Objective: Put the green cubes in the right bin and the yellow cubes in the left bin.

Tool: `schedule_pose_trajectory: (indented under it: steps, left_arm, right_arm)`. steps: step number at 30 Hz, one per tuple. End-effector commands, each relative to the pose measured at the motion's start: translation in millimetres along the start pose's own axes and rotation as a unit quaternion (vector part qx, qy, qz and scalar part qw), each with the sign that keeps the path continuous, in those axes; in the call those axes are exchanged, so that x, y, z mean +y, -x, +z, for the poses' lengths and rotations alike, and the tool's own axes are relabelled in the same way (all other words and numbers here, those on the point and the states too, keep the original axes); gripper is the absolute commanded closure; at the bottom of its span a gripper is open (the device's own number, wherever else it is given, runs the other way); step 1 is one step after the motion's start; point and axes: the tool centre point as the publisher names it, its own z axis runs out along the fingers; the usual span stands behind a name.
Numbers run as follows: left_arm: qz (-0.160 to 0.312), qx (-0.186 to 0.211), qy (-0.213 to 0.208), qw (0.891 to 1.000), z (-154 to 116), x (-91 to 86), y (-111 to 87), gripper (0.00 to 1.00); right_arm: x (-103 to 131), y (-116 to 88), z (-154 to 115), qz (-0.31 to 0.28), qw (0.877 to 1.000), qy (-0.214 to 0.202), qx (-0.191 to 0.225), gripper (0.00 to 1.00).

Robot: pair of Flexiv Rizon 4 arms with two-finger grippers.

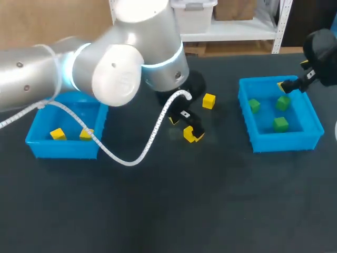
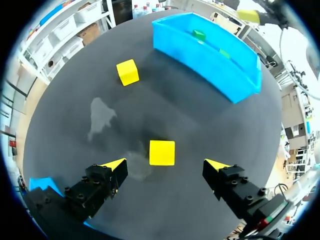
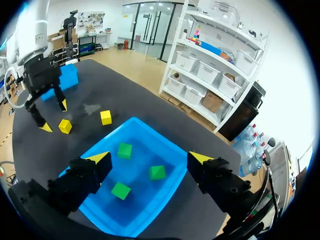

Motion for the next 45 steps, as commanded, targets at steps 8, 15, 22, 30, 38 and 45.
schedule_pose_trajectory:
  steps: [8, 15, 22, 30, 38, 45]
  left_arm:
    - [-0.006, 0.048, 0.015, 0.999, 25.7, 4.3, 17.1, 0.00]
    - [-0.018, 0.058, 0.029, 0.998, 34.4, 10.1, 12.8, 1.00]
    - [-0.021, 0.055, 0.031, 0.998, 28.1, 14.7, 9.0, 1.00]
    - [-0.086, 0.000, 0.038, 0.996, -11.3, 40.9, 0.6, 1.00]
    - [-0.186, -0.061, 0.077, 0.977, -66.6, 84.7, -29.4, 1.00]
    - [-0.282, -0.077, 0.128, 0.948, -99.1, 126.3, -87.7, 1.00]
  right_arm:
    - [0.1, 0.1, -0.7, 0.000, 1.000, 0.000, 0.000, 0.00]
    - [0.1, 0.1, -0.7, 0.000, 1.000, 0.000, 0.000, 0.00]
    - [0.1, 0.1, -0.7, 0.000, 1.000, 0.000, 0.000, 0.00]
    - [0.1, 0.1, -0.7, 0.000, 1.000, 0.000, 0.000, 0.00]
    - [0.1, 0.1, -0.7, 0.000, 1.000, 0.000, 0.000, 0.00]
    - [0.1, 0.1, -0.7, 0.000, 1.000, 0.000, 0.000, 0.00]
